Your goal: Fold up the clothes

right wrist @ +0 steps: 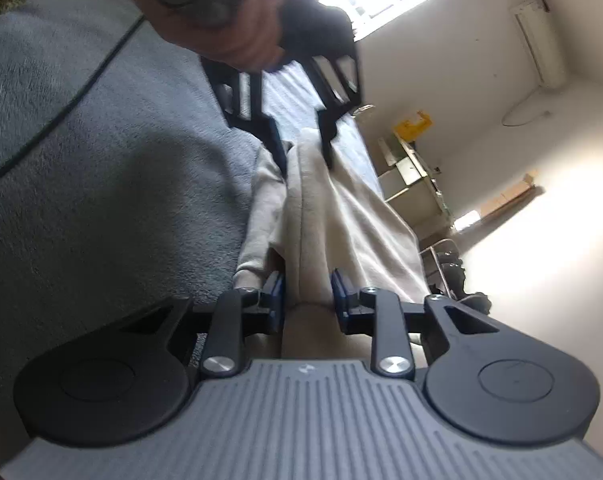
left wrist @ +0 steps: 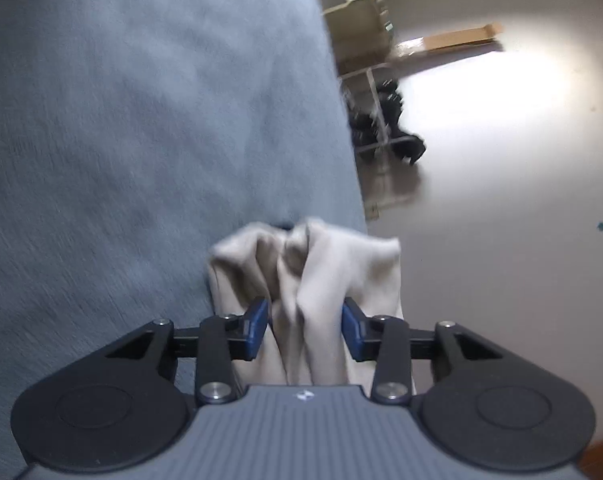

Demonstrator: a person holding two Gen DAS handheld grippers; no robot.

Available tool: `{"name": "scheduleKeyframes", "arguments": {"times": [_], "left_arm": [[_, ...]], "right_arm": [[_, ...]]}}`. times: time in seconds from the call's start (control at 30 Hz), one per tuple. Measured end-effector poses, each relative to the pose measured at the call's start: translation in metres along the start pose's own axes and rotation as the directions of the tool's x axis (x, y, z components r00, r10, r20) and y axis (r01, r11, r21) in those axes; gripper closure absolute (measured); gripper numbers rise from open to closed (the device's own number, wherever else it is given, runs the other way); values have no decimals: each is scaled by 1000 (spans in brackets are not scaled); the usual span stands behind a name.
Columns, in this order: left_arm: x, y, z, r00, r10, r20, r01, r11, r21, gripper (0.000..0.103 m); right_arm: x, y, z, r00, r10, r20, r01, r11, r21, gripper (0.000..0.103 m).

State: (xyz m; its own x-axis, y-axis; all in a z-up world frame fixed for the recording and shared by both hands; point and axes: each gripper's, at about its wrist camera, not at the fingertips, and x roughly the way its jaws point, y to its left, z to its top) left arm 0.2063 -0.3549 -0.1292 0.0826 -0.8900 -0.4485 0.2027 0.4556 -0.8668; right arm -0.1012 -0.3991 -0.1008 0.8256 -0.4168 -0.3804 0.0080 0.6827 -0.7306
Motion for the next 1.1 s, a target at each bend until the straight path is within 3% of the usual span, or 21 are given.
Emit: {"name": "scheduleKeyframes", "arguments": {"times": [0.2, 0.33, 0.4, 0.5, 0.6, 0.7, 0.77, 0.87, 0.97, 1.1], "left_arm": [[8, -22, 3, 997, 77, 15, -78, 993, 83, 64], [18, -39, 3, 992, 127, 27, -129, 981, 146, 78], [20, -46, 2, 988, 149, 41, -154, 973, 174, 83], [8, -57, 1, 990, 113, 82, -127, 972, 196, 86], [1, -58, -6, 988, 102, 113, -126, 964, 233, 86], [8, -35, -4, 988, 122, 92, -136, 979, 153, 87], [4, -29, -3, 991, 88, 100, -99, 988, 118, 87], [-1, -37, -6, 990, 74, 123, -97, 976, 193, 87], [13, -25, -4, 988, 117, 99, -133, 975, 175, 86], [16, -13, -3, 992, 80, 94, -95, 981, 167, 82]], "right_arm": [[2, -1, -5, 1000, -2, -5, 2, 999, 38, 73], [-2, -1, -9, 1000, 1, -1, -1, 999, 45, 75], [6, -3, -9, 1000, 5, 4, -5, 999, 43, 82], [5, -8, -9, 1000, 5, 16, -5, 999, 51, 89], [2, -9, -11, 1000, 11, 23, -12, 999, 51, 89], [3, -1, -17, 999, 32, 10, -32, 999, 34, 89], [-1, 0, -17, 999, 31, 13, -32, 999, 26, 89], [-1, -6, -15, 999, 39, 19, -40, 998, 44, 89], [6, -5, -19, 999, 52, 13, -53, 997, 48, 89], [8, -3, -17, 999, 43, 7, -44, 997, 58, 87]]}}
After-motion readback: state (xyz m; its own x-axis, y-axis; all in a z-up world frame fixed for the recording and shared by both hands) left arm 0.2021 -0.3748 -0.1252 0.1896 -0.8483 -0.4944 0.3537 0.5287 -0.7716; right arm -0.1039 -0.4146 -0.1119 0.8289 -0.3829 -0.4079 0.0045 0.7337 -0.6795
